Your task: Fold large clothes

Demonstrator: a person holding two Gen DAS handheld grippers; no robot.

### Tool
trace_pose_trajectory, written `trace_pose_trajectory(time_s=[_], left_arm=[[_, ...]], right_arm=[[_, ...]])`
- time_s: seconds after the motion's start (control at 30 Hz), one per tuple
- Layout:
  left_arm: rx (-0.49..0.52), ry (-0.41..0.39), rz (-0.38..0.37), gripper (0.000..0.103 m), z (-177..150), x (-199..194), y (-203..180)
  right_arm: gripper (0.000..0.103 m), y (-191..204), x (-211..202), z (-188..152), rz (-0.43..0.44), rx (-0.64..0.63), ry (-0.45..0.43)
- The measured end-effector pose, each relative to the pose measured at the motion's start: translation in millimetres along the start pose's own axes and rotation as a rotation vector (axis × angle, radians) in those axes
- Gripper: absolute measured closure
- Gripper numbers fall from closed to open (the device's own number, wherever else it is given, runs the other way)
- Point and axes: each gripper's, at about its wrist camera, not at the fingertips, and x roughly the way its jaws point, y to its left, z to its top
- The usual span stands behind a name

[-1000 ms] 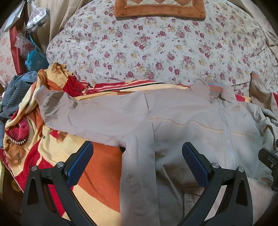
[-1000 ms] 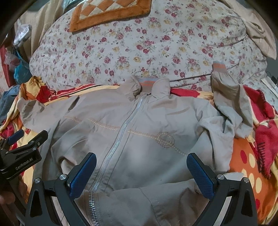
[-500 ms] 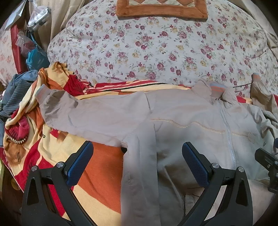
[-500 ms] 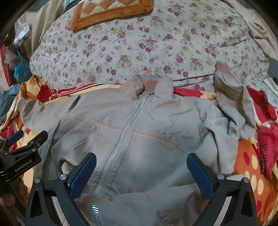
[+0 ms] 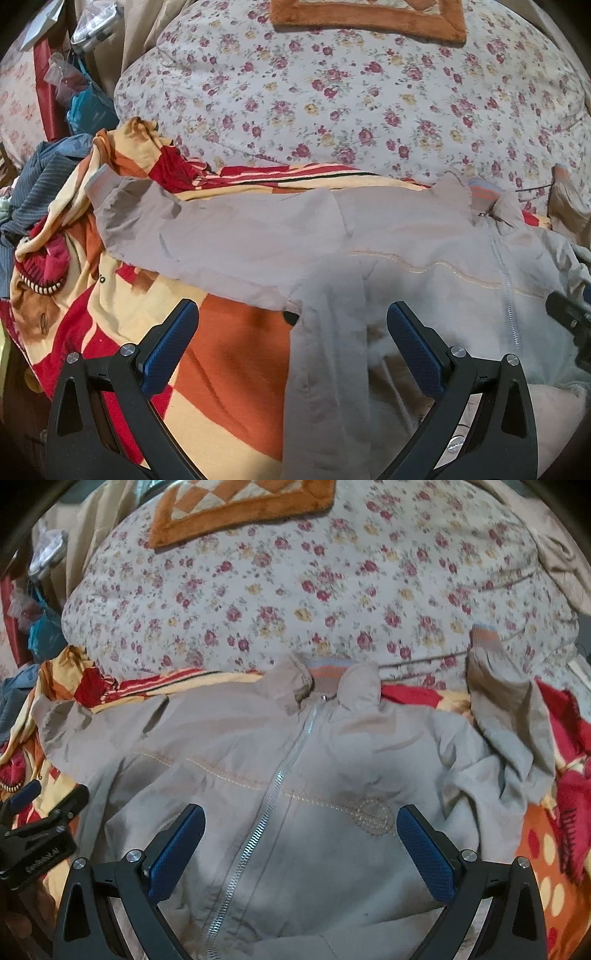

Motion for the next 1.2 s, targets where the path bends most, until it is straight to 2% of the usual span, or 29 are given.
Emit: trace_pose_trajectory(time_s=[0.23,0.5,0.8,1.2], left_arm=[[-0.013,0.014,0.003,0.001,0,4,3],[-0.016,0.011,0.005,0.001,1,4,3],[-0.02,0.012,0.005,0.001,1,3,5],[-0.063,0.027,0.028,0.001,1,8,25]], right_arm=[[0.0,-12,37,-20,-0.017,0.039,0.167],[0.0,-5,22,-19,-0.032,0.013,0.078],[0.0,-2,-3,-13,0.011,0.01,-0.034],[0.0,5,-14,-11,0.007,-0.037,-0.067]])
